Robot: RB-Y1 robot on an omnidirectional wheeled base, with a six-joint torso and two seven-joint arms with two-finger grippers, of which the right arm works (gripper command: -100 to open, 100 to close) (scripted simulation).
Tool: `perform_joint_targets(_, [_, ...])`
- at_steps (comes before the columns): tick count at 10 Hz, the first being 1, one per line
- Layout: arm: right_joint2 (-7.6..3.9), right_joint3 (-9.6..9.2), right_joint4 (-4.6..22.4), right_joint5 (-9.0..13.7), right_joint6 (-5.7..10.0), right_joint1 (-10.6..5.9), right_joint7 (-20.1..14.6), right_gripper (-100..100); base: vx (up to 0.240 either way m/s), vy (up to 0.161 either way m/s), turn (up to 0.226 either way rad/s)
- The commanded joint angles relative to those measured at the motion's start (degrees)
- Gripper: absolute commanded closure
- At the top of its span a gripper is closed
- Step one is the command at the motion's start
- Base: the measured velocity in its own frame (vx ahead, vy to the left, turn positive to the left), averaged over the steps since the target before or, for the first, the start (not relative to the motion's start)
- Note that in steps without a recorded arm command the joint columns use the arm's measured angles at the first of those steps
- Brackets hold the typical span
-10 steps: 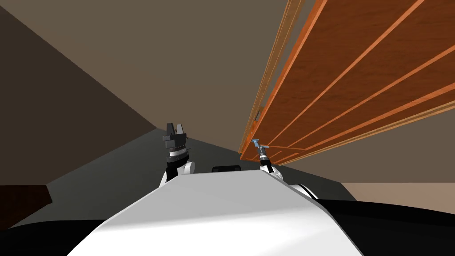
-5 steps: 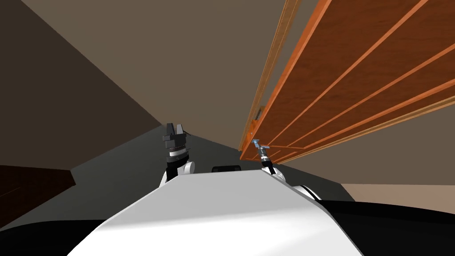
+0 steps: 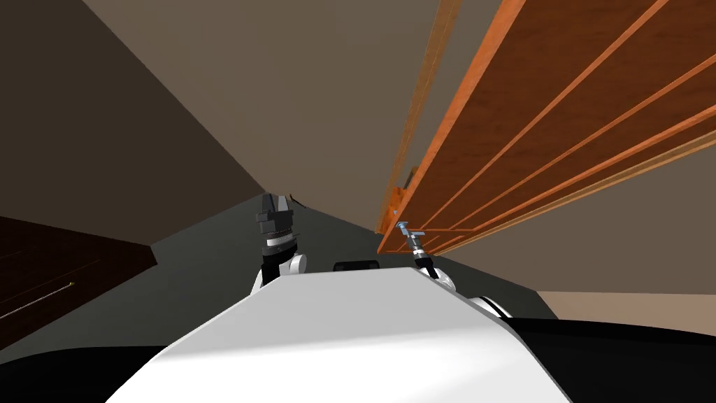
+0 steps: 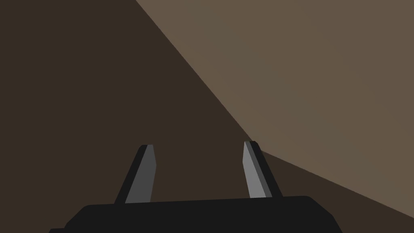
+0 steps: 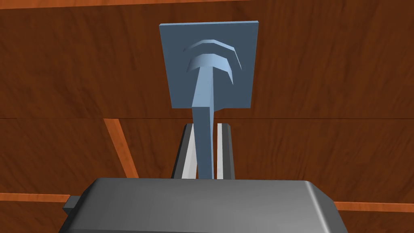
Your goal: Pull the door open
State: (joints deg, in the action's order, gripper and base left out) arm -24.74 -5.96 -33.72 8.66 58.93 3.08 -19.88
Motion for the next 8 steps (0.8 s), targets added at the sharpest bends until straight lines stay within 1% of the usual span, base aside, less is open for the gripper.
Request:
perform_joint_targets(1, [0.0, 0.0, 0.0, 0.0, 0.0, 0.0, 0.0, 100, -0.095, -0.023, 0.02])
perform_joint_targets(2, [-0.58, -0.68, 0.44, -0.18, 1.75, 1.1, -0.78, 100, -0.119, -0.026, 0.143])
perform_joint_targets(5, [-1.98, -1.75, 1.11, -0.35, 5.24, 3.1, -2.17, 100, -0.213, -0.093, 0.183])
perform_joint_targets(6, [-2.24, -1.95, 1.23, -0.38, 5.87, 3.46, -2.42, 100, -0.171, -0.065, 0.111])
perform_joint_targets(7, [-2.95, -2.5, 1.58, -0.47, 7.65, 4.48, -3.14, 100, -0.203, -0.076, 0.196])
perform_joint_targets(8, [-3.35, -2.8, 1.77, -0.52, 8.66, 5.05, -3.53, 100, -0.214, -0.062, 0.174])
